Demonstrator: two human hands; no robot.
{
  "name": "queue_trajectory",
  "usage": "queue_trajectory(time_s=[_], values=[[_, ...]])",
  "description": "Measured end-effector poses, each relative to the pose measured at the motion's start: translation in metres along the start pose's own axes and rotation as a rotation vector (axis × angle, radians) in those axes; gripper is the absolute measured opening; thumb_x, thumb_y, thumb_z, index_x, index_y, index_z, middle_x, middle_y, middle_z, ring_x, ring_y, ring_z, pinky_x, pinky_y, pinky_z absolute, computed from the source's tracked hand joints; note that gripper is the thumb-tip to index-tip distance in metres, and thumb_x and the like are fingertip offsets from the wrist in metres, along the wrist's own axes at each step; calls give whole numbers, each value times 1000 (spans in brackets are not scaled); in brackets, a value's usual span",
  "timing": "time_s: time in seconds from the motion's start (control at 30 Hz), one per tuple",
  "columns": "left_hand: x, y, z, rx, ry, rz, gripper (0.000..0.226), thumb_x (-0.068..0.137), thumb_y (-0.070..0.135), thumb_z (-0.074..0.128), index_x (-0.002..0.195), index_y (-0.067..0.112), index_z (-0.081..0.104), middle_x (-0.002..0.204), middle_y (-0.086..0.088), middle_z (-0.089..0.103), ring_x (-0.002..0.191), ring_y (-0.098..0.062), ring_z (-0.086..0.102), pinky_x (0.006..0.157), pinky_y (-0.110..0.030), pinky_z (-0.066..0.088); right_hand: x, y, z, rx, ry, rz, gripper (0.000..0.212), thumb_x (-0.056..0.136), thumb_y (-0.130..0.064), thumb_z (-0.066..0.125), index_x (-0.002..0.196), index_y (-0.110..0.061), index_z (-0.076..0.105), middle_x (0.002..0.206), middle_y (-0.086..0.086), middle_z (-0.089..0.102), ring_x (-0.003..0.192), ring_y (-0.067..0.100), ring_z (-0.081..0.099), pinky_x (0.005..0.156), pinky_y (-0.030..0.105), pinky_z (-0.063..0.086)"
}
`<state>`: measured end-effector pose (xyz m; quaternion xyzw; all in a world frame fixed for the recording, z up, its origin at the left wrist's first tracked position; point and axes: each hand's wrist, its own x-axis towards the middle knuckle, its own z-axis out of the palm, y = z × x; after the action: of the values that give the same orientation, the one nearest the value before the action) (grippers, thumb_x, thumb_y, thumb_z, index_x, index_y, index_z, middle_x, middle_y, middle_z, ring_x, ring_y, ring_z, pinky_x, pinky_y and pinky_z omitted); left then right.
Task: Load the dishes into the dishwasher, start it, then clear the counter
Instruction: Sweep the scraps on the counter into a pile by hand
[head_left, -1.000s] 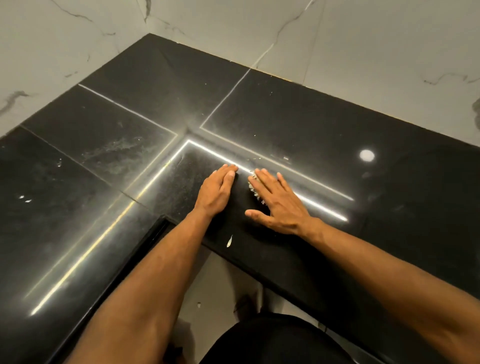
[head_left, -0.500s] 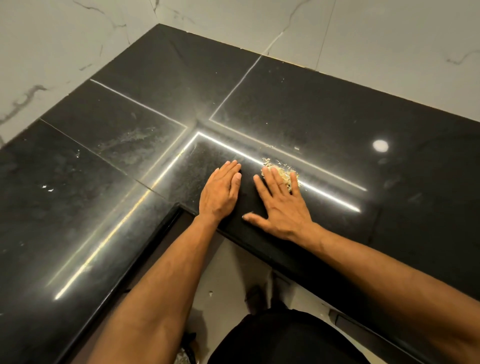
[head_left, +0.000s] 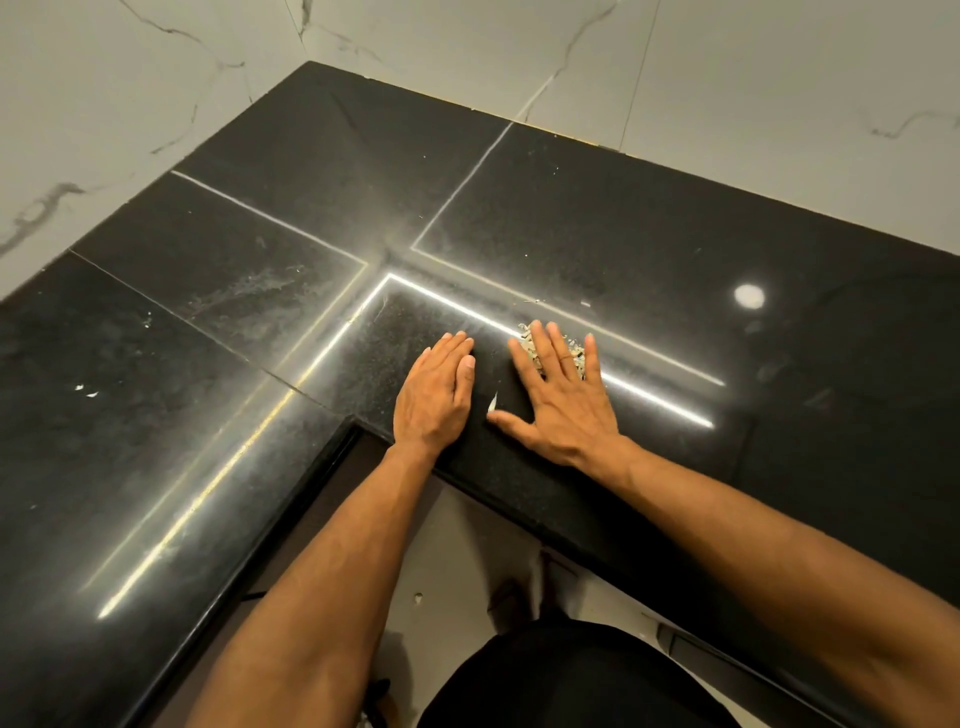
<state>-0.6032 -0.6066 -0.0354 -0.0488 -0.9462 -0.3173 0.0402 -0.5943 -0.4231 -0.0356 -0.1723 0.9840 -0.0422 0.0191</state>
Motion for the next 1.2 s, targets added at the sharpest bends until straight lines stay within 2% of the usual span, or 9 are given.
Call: queue_trajectory(time_s=[0.13, 0.3, 0.53, 0.67, 0.77, 1.0, 1.13, 1.2], values=[[0, -1, 1, -14, 37, -35, 50, 99, 35, 29, 138, 13, 53, 146, -2, 48, 141, -12, 35, 116, -22, 16, 12, 6, -3, 1, 16, 143, 88, 88, -76, 13, 156, -22, 1, 163, 10, -9, 149, 23, -15, 113, 55, -20], [0, 1, 0, -19, 62, -54, 50, 99, 34, 29, 137, 11, 53, 144, -4, 50, 140, -14, 37, 115, -24, 18, 10, -15, 0, 0, -17, 26, 91, 84, -79, 11, 156, -24, -3, 163, 10, -12, 149, 24, -17, 114, 57, -19], [1, 1, 1, -10, 51, -57, 51, 99, 35, 28, 138, 13, 53, 145, -2, 49, 140, -13, 36, 116, -24, 17, 30, 13, -6, 8, 39, 166, 76, 93, -69, 20, 156, -29, 8, 164, 11, -2, 150, 26, -8, 115, 57, -15], [0, 0, 0, -13, 49, -54, 52, 98, 36, 28, 137, 13, 53, 145, -2, 49, 140, -13, 36, 116, -23, 17, 19, 42, -8, 147, 92, 187, 84, 89, -73, 11, 156, -22, 14, 164, 8, 4, 151, 22, -1, 120, 47, -7], [0, 0, 0, -8, 52, -54, 52, 98, 36, 27, 137, 13, 53, 144, -3, 50, 140, -13, 36, 115, -22, 16, 13, 64, -11, 304, 50, 253, 90, 89, -74, 9, 155, -13, 13, 163, 9, 9, 150, 20, 6, 121, 37, -1], [-1, 1, 2, 19, 59, -38, 52, 99, 35, 27, 138, 12, 52, 146, -3, 48, 141, -14, 34, 117, -25, 16, 19, 33, -9, 201, -69, 46, 97, 84, -74, 1, 155, -7, 8, 163, 12, 6, 151, 22, 1, 122, 36, -3], [-9, 3, 3, -37, 84, -64, 53, 98, 36, 26, 139, 13, 51, 147, -2, 46, 142, -12, 33, 116, -21, 13, 19, 11, -4, 209, -90, -83, 95, 86, -72, 8, 155, -7, 10, 163, 12, 9, 151, 23, 3, 121, 33, -4], [-20, 1, 5, -55, 111, -82, 52, 99, 36, 26, 139, 14, 51, 147, -1, 46, 141, -11, 33, 116, -19, 13, 19, 8, -5, 285, -93, -155, 87, 91, -68, 19, 155, -9, 10, 163, 9, 8, 151, 19, 3, 122, 32, -2]])
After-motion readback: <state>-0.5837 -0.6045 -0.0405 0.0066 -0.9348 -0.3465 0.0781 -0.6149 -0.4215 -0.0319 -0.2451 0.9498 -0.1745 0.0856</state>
